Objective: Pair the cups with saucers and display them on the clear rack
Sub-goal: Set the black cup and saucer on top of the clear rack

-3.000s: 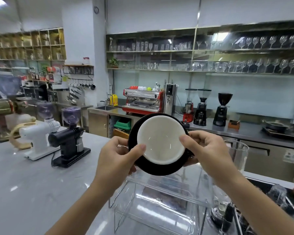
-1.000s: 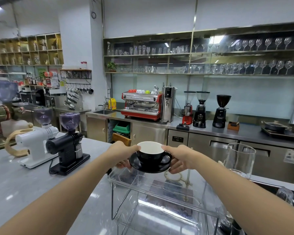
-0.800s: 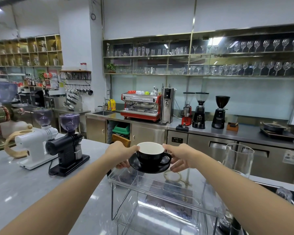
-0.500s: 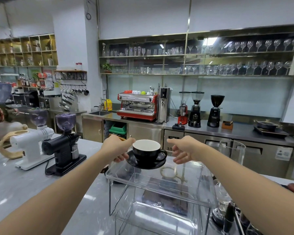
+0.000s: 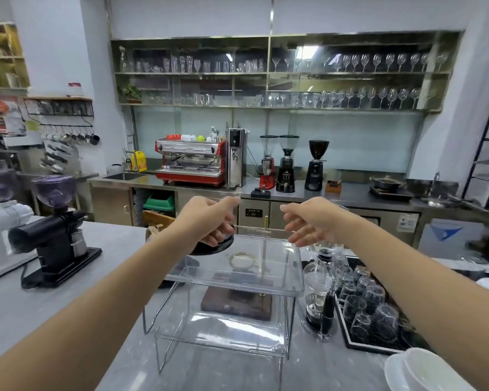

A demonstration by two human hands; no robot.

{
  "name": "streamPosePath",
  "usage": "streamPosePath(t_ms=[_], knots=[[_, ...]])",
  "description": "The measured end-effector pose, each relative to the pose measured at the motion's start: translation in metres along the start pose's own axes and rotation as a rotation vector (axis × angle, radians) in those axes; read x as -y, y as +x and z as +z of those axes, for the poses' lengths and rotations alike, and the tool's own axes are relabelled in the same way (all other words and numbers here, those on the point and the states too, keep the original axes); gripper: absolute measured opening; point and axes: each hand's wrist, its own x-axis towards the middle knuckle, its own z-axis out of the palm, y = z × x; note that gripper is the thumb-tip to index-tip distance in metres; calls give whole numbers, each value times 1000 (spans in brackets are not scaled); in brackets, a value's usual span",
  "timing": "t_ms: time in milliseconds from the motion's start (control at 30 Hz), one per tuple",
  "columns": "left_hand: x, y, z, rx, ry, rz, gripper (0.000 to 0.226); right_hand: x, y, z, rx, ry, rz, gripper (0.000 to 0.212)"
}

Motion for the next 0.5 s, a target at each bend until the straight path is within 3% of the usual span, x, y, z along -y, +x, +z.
streamPosePath(t_ms=[500], knots=[[-26,-44,126,465,-101,-2,66,-74,-93,-74,-126,-22,-23,51]])
